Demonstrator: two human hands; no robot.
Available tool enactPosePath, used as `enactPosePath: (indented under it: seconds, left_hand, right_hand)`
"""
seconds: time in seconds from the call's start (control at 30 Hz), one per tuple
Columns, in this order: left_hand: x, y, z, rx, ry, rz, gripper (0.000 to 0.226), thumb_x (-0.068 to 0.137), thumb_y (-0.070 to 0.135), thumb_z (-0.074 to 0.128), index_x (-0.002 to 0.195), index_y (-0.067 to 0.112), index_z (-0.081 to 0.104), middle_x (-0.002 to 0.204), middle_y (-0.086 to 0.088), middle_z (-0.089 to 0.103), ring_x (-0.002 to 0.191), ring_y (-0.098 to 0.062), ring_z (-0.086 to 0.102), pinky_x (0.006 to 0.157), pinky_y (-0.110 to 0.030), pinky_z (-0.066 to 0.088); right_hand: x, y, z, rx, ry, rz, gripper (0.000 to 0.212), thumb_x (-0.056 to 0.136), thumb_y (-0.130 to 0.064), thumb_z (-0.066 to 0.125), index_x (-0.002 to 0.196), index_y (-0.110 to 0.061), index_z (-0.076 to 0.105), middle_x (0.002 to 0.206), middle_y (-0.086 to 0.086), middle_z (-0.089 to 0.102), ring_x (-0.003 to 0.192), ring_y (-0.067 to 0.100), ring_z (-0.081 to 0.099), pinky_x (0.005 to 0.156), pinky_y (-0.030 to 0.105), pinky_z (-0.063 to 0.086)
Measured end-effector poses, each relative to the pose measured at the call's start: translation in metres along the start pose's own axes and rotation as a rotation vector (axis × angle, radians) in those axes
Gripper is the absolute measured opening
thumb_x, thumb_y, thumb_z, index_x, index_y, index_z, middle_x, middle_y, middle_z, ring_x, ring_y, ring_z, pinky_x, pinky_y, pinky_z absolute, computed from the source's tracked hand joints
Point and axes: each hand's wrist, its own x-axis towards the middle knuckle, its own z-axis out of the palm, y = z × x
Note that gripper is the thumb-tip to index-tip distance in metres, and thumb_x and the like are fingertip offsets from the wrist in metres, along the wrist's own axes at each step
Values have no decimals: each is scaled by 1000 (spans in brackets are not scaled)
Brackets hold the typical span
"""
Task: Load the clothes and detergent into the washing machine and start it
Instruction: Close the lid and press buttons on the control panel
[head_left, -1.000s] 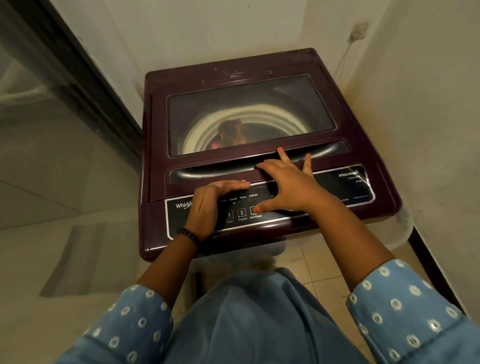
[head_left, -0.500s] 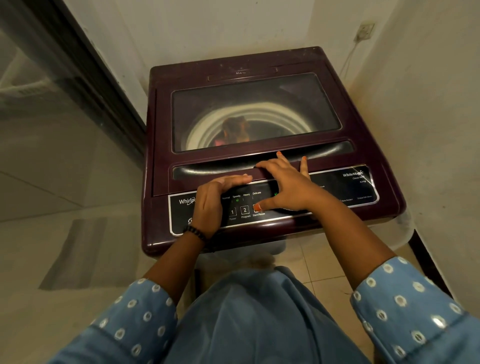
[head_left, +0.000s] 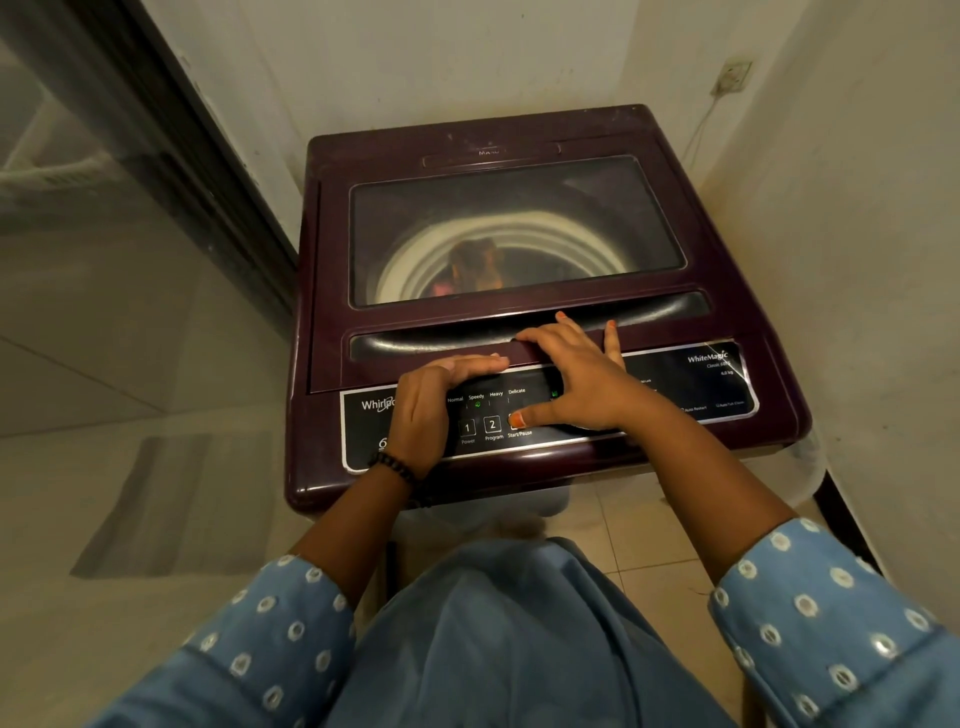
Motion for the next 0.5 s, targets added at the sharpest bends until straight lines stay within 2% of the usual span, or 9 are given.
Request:
enactPosePath:
  seconds: [0.13,0.27,0.37,0.5]
  left_hand:
    - [1,1,0,2,0,-3,58,89,35,24,104,9,73,112,-8,72,113,-16,64,98,-26,46]
    - [1,0,-1,23,-1,-2,57,89,35,22,104,12,73,112,-7,72,113,-15,64,99,-30,46]
    - [1,-1,-2,37,-15,0,56,90,34,21,104,19,73,113,-6,72,114,-15,64,101,-34,46]
    - [3,-3,-2,30,-16,-5,56,90,32,21,104,17,73,114,-8,72,115,-18,64,102,-39,46]
  right_hand:
    - [-2,3,2,-9,-4,-35,97,70,-62,72,148,-30,23,157,-7,20,149,14,-9,109,52,-25]
    - [-3,4,6,-54,-16,-46,115,59,-73,72,150,-29,17,159,-8,12,148,12,-15,110,54,-26]
    - [-2,5,9,-108,-16,-40,120,57,-75,72,152,-28,13,160,-5,9,148,14,-15,111,57,-24]
    - [-2,4,8,-148,-37,-36,131,51,-80,71,153,-27,7,161,-4,4,148,16,-16,110,59,-23]
